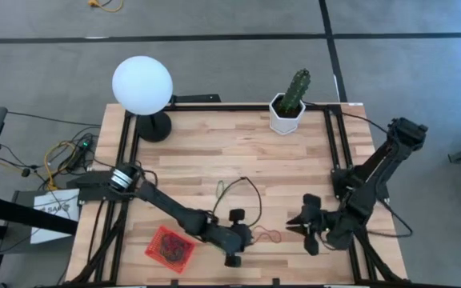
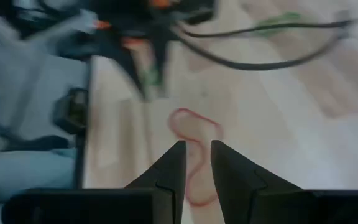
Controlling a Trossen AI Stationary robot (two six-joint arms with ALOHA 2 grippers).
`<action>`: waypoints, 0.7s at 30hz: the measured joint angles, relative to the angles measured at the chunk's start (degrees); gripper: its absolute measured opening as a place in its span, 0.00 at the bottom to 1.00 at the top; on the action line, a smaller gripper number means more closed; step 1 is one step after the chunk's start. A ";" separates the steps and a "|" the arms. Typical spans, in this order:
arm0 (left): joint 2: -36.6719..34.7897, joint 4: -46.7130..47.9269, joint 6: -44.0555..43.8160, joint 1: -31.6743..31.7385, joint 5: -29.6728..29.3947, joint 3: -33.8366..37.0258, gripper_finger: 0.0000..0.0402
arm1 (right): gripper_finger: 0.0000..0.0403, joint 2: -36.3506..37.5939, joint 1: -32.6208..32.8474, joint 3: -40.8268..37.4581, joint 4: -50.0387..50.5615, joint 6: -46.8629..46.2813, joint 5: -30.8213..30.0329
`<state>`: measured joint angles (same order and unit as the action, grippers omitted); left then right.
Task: Pick and place rubber bands into bin
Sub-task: Put the red rubber band into the basket
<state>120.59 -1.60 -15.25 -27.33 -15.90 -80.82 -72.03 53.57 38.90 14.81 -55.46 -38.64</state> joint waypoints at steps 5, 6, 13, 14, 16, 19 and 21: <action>5.43 12.16 -4.87 0.45 -6.77 -7.59 0.19 | 0.17 -3.44 1.19 -13.38 -33.03 8.61 -3.12; 6.21 13.17 -5.22 0.53 -7.90 -8.64 0.19 | 0.17 -5.00 1.19 -14.84 -37.47 10.28 -3.77; 8.07 15.04 -8.86 1.24 -8.31 -10.90 0.19 | 0.17 -14.13 1.11 -17.90 -48.27 11.44 -4.78; 8.07 16.00 -9.98 1.37 -8.32 -10.90 0.19 | 0.17 -14.80 1.19 -17.90 -48.30 10.00 -4.33; 8.07 17.80 -11.80 1.61 -7.82 -10.81 0.19 | 0.17 -15.73 1.22 -17.90 -48.37 8.07 -3.66; 8.07 18.22 -14.20 2.14 -5.01 -10.80 0.19 | 0.17 -16.13 1.15 -17.90 -48.51 7.67 -3.29; 8.07 18.91 -15.44 2.33 -4.77 -10.80 0.19 | 0.17 -15.85 1.15 -17.90 -48.53 7.87 -3.27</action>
<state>128.66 17.31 -30.69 -25.00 -20.67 -91.61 -87.87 54.72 20.99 -33.71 -47.59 -41.91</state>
